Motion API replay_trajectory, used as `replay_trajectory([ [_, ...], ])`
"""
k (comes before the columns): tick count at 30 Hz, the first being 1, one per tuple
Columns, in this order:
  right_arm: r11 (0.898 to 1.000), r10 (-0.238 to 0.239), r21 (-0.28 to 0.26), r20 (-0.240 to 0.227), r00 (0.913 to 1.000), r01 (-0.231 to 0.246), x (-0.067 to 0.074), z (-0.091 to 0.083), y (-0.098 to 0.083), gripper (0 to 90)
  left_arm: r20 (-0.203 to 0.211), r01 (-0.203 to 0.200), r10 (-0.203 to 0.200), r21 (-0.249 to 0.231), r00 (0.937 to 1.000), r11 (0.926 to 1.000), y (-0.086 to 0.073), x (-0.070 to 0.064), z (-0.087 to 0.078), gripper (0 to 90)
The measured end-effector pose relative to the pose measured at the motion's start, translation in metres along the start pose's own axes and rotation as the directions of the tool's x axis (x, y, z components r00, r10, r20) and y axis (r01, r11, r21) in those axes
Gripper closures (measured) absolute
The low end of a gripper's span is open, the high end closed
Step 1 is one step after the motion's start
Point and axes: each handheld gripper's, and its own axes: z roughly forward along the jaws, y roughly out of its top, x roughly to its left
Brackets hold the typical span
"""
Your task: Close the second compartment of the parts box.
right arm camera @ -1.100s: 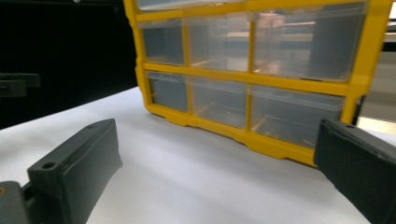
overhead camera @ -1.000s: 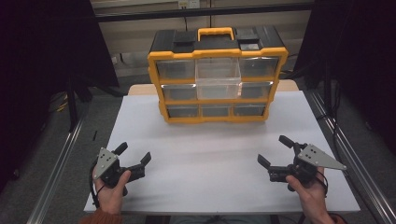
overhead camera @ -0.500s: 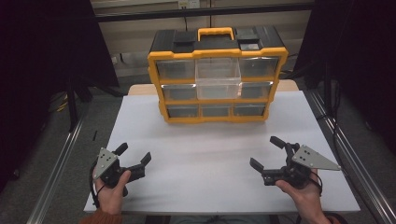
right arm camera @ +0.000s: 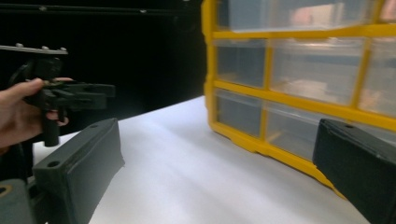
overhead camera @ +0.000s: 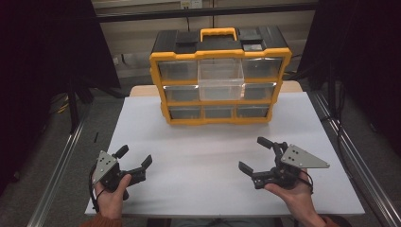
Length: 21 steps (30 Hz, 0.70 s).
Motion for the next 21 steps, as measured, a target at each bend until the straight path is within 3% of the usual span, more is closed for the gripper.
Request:
replay_trajectory([
  [7,0.999,-0.044,0.003,-0.069,0.9967,0.045,0.011,0.017,0.008,7.1,0.003,-0.014,0.014,-0.011,0.9999,0.9998,0.001,-0.002,-0.001,4.4],
  [10,0.999,-0.042,-0.001,-0.081,0.9958,0.042,0.011,0.022,0.011,9.3,0.016,-0.017,0.017,-0.016,0.9997,0.9997,0.001,-0.004,0.0,4.5],
  [12,0.999,-0.046,-0.005,-0.096,0.9944,0.046,0.011,0.025,0.013,11.2,0.021,-0.046,0.046,0.002,0.9987,0.9989,0.001,-0.002,-0.001,5.0],
  [21,0.998,-0.055,-0.004,-0.139,0.9888,0.055,0.011,0.041,0.023,19.6,0.016,-0.054,0.054,0.006,0.9984,0.9985,0.001,-0.004,-0.002,5.0],
])
